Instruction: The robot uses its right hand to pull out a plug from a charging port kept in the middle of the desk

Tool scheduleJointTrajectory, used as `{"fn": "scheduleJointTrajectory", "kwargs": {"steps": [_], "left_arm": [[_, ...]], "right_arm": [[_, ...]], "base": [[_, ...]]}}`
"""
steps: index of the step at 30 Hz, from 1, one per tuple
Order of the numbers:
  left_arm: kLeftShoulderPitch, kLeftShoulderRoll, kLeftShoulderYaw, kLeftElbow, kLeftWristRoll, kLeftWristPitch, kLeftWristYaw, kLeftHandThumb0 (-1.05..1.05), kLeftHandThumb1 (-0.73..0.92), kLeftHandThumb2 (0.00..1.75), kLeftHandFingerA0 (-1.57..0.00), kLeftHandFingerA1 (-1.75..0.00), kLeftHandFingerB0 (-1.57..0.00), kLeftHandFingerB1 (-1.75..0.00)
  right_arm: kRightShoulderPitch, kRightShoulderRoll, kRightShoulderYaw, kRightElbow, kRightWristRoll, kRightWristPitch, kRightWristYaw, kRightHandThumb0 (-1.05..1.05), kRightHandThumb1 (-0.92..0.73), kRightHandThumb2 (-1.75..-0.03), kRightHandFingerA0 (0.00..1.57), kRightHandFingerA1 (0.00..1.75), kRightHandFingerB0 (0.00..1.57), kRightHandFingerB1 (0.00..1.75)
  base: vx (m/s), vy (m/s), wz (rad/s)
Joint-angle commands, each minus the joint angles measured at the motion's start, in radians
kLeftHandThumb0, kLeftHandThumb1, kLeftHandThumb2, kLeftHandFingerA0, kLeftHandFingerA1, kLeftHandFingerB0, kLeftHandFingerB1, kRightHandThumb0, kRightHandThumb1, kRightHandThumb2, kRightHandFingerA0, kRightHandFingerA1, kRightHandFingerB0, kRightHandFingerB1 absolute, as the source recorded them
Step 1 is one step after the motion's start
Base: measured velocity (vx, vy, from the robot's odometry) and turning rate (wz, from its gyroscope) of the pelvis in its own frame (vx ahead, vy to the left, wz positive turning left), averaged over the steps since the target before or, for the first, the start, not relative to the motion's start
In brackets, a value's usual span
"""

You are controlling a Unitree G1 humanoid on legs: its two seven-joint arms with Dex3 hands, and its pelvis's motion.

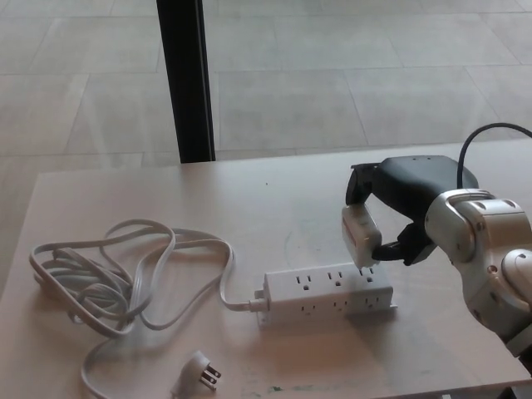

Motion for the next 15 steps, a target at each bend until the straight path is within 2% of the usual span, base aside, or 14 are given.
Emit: {"fn": "scheduleJointTrajectory", "kwargs": {"steps": [1,2,3,5,6,8,9,10,11,12,13,14,15], "left_arm": [[0.010,0.021,0.006,0.000,-0.013,-0.002,-0.005,-0.69,0.85,0.66,-0.81,-0.60,-0.68,-0.44],[0.011,0.021,0.005,0.000,-0.010,-0.004,-0.002,-0.69,0.85,0.66,-0.81,-0.59,-0.68,-0.43],[0.011,0.021,0.005,0.000,-0.010,-0.005,-0.001,-0.69,0.85,0.66,-0.81,-0.59,-0.68,-0.44],[0.015,0.024,0.004,0.003,-0.007,-0.014,0.002,-0.70,0.85,0.66,-0.82,-0.59,-0.68,-0.43],[0.014,0.021,0.013,0.001,-0.018,-0.002,0.001,-0.69,0.84,0.66,-0.85,-0.62,-0.70,-0.44],[0.020,0.021,0.015,-0.005,-0.019,-0.004,-0.004,-0.71,0.84,0.66,-0.83,-0.61,-0.70,-0.45],[0.023,0.021,0.013,-0.004,-0.015,-0.006,-0.002,-0.72,0.84,0.66,-0.83,-0.61,-0.70,-0.46],[0.023,0.020,0.017,-0.005,-0.019,-0.007,-0.006,-0.72,0.84,0.66,-0.83,-0.62,-0.71,-0.46],[0.025,0.020,0.017,-0.007,-0.018,-0.003,-0.007,-0.71,0.85,0.66,-0.83,-0.62,-0.71,-0.47],[0.027,0.022,0.011,-0.004,-0.009,-0.009,-0.006,-0.71,0.86,0.66,-0.82,-0.61,-0.70,-0.46],[0.027,0.022,0.010,0.001,-0.007,-0.013,-0.005,-0.70,0.85,0.66,-0.83,-0.61,-0.72,-0.46],[0.026,0.021,0.015,0.005,-0.011,-0.016,-0.005,-0.70,0.84,0.66,-0.84,-0.62,-0.71,-0.46],[0.027,0.019,0.017,0.004,-0.014,-0.018,-0.006,-0.70,0.84,0.66,-0.84,-0.62,-0.71,-0.46]], "right_arm": [[-0.022,-0.035,-0.024,-0.008,-0.023,0.057,0.034,-0.40,-0.67,-0.75,0.92,1.75,0.72,1.45],[-0.025,-0.050,-0.034,-0.005,-0.020,0.057,0.038,-0.37,-0.67,-0.80,0.91,1.75,0.70,1.40],[-0.030,-0.063,-0.039,0.004,-0.021,0.056,0.039,-0.36,-0.72,-0.78,0.89,1.75,0.71,1.27],[-0.043,-0.095,-0.050,0.036,-0.019,0.028,0.022,-0.38,-0.77,-0.72,0.89,1.75,0.72,1.25],[-0.034,-0.141,-0.080,0.035,-0.011,0.011,0.007,-0.42,-0.76,-0.69,0.87,1.75,0.75,1.13],[-0.016,-0.186,-0.108,0.036,0.000,-0.028,-0.029,-0.39,-0.73,-0.79,0.91,1.74,0.77,1.04],[-0.016,-0.201,-0.112,0.050,-0.004,-0.023,-0.028,-0.40,-0.77,-0.77,0.90,1.75,0.69,1.35],[-0.011,-0.216,-0.121,0.065,-0.002,-0.028,-0.037,-0.41,-0.76,-0.76,0.92,1.75,0.73,1.46],[-0.003,-0.232,-0.128,0.071,0.003,-0.047,-0.048,-0.39,-0.71,-0.83,0.93,1.75,0.76,1.45],[0.006,-0.247,-0.134,0.077,0.005,-0.060,-0.056,-0.39,-0.70,-0.81,0.89,1.75,0.72,1.39],[0.014,-0.256,-0.137,0.088,0.002,-0.059,-0.061,-0.43,-0.76,-0.73,0.87,1.72,0.71,0.81],[0.025,-0.265,-0.137,0.105,-0.002,-0.054,-0.066,-0.43,-0.77,-0.78,0.87,1.74,0.70,1.13],[0.029,-0.268,-0.137,0.112,-0.001,-0.057,-0.065,-0.43,-0.77,-0.78,0.87,1.74,0.70,1.13]], "base": [[0.00,0.000,0.00],[0.00,0.000,0.00],[0.00,0.000,0.00],[0.00,0.000,0.00],[0.00,0.000,0.00],[0.00,0.000,0.00],[0.00,0.000,0.00],[0.00,0.000,0.00],[0.00,0.000,0.00],[0.00,0.000,0.00],[0.00,0.000,0.00],[0.00,0.000,0.00],[0.00,0.000,0.00]]}}
